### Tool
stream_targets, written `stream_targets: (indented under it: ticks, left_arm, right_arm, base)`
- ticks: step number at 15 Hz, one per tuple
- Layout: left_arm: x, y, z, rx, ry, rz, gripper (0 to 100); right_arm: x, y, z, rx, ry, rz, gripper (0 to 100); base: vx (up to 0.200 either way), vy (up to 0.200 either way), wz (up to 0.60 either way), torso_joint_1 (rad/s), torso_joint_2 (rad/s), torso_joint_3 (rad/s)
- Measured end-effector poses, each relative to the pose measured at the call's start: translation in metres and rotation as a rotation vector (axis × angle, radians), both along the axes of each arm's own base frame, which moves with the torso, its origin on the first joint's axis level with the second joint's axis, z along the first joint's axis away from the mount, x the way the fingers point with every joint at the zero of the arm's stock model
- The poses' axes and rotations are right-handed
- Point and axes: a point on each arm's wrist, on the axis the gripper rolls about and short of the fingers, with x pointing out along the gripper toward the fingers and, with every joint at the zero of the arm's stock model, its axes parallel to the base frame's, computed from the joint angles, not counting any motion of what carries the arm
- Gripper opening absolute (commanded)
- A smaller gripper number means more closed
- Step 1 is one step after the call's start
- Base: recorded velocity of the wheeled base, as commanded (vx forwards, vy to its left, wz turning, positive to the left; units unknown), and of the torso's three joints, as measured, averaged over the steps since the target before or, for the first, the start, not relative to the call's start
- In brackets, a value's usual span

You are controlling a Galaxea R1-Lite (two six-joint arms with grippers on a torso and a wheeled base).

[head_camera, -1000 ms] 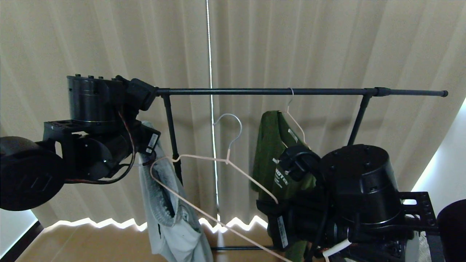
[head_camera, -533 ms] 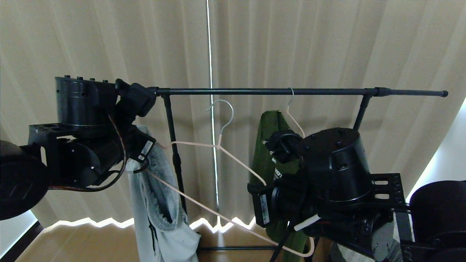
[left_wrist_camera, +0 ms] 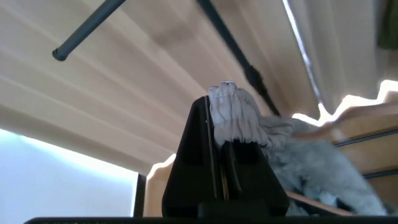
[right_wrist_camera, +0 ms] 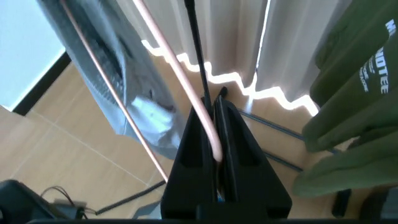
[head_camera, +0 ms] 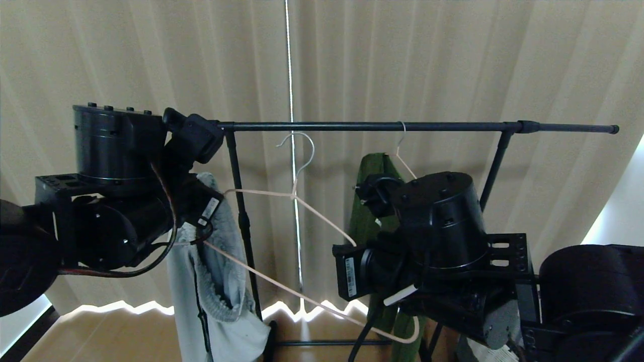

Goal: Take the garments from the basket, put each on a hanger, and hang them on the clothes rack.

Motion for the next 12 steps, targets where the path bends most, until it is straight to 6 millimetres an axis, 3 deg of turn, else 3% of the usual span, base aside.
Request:
stream_targets:
  ticks: [7,12]
  left_arm:
    - [-0.006,0.017,0.016,-0.012,-0.028,0.046,0]
    - [-0.001,0.036,0.010,0.039,0.022,0.109,0]
  right_arm:
    - [-0.002,0.013,-0.017,-0.069,-0.009,-0.040,0]
    - [0.015,-0.005,-0.014,-0.113,-0.007,-0.149,0]
  base:
    - [0.000,0.000,0.00,0.000,0.00,0.000]
    - [0.000,0.000,0.00,0.000,0.00,0.000]
